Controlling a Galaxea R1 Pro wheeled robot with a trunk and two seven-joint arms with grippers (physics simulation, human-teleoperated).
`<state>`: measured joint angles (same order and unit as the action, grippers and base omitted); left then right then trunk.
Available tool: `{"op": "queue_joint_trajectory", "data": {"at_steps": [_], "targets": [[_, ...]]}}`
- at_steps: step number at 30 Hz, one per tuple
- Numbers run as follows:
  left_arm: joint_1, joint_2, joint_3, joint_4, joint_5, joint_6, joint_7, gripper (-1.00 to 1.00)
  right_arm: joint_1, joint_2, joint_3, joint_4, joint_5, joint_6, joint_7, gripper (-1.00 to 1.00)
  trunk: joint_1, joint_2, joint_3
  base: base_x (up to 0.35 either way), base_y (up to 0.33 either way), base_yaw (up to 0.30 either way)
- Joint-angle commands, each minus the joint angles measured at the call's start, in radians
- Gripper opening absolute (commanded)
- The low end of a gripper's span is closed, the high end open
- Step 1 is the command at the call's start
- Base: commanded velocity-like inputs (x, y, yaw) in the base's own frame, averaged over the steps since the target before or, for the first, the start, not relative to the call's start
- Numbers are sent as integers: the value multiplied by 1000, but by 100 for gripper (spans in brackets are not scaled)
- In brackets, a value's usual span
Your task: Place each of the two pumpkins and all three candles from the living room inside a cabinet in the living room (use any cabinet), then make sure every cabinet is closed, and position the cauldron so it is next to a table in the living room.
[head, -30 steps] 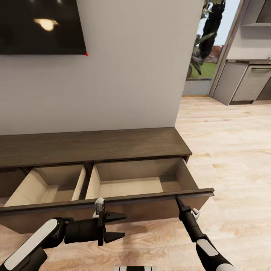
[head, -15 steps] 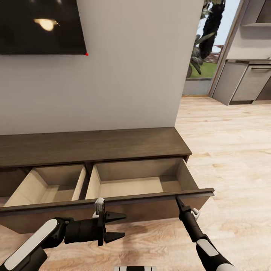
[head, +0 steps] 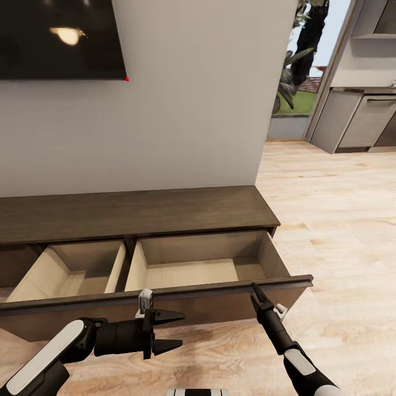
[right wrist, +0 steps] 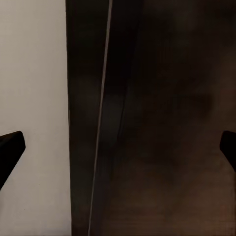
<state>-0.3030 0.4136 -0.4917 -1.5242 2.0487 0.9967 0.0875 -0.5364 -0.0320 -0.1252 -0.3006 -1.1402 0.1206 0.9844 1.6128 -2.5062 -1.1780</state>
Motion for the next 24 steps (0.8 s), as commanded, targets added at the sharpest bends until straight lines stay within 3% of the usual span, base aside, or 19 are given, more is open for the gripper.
{"op": "queue_joint_trajectory", "data": {"at_steps": [1,9,24], "targets": [[-1,1,-1,-1,11,1,9,100,-1,0,1,0,-10,11,3,100,0,0,-1,0,0,0],[-1,1,-1,-1,11,1,9,100,-1,0,1,1,-10,11,3,100,0,0,-1,-20,0,0],[-1,1,-1,4,11,0,9,100,-1,0,7,1,-7,13,-9,100,0,0,-1,-148,0,0]]}}
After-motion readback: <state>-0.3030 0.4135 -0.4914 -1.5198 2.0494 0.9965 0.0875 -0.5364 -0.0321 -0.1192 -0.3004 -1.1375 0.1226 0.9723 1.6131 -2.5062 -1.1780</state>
